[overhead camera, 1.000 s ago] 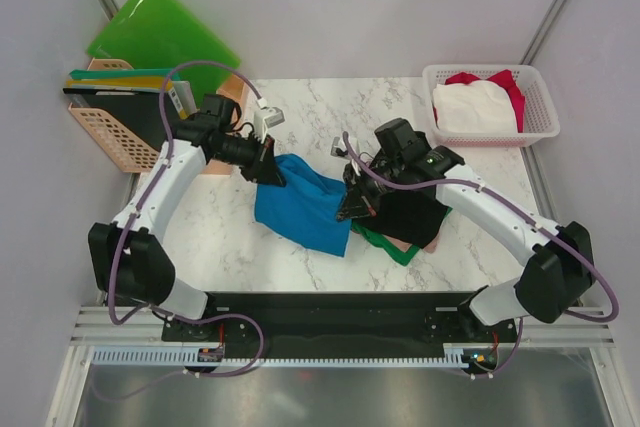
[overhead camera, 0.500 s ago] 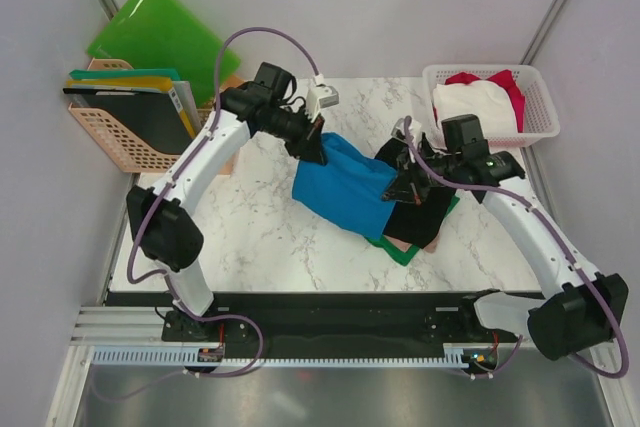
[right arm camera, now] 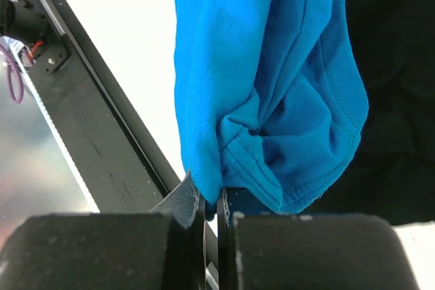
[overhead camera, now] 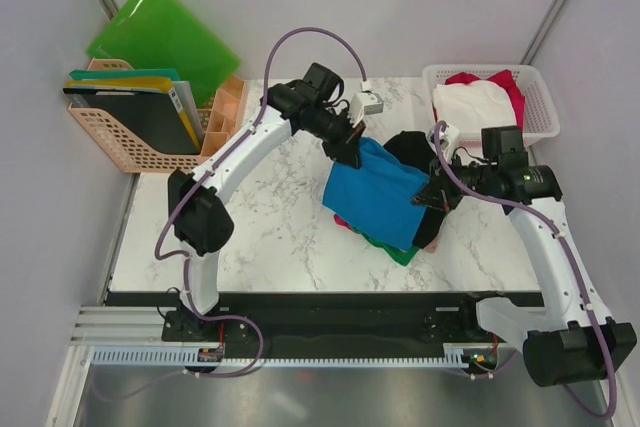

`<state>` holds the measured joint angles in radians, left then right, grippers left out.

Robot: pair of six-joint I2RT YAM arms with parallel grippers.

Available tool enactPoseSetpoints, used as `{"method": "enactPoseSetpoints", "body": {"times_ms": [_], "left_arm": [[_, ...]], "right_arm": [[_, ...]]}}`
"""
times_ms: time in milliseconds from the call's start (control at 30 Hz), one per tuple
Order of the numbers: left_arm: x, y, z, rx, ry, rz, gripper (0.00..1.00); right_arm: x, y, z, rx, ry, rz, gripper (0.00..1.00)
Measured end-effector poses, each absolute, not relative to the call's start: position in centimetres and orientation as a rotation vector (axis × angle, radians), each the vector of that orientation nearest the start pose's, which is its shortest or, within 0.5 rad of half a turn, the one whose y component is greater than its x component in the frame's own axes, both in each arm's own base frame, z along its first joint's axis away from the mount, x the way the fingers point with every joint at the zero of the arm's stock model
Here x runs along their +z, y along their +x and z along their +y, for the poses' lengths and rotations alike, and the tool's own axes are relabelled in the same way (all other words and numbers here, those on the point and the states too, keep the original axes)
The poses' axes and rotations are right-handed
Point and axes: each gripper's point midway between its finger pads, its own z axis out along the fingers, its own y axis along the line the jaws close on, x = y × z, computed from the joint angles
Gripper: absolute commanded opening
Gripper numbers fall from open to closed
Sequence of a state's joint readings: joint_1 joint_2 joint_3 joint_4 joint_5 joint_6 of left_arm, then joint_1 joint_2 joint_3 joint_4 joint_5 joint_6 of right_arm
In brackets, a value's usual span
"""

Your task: Fold and stack the t-shirts

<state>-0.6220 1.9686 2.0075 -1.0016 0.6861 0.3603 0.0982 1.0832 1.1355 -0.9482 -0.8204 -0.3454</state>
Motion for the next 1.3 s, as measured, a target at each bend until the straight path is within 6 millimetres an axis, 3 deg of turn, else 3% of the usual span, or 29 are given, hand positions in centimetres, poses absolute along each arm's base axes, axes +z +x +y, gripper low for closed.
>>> {"method": "enactPoseSetpoints", "body": {"times_ms": [233, 467, 633, 1000, 1300], "left_arm": [[21.3, 32.3, -37.4, -0.987, 1.442, 2.026, 0.02], [20.1, 33.5, -40.1, -1.016, 1.467, 2.0, 0.02], [18.9, 33.4, -41.3, -1.036, 1.489, 1.999, 0.02], [16.6, 35.0, -42.7, -1.02, 1.489, 1.994, 0.02], [15.1, 36.4, -43.3, -0.986, 1.481, 1.99, 0.02]], "right_arm": [[22.2, 21.7, 11.7, 0.767, -0.797, 2.144, 0.0], [20.7, 23.3, 7.3, 0.677, -0.636, 2.182, 0.0], [19.4, 23.8, 5.3, 0.685, -0.563, 2.203, 0.0], [16.0, 25.4, 3.6, 0.8, -0.513, 2.245, 0.0], [14.5, 27.5, 2.3, 0.749, -0.513, 2.245, 0.0]]}}
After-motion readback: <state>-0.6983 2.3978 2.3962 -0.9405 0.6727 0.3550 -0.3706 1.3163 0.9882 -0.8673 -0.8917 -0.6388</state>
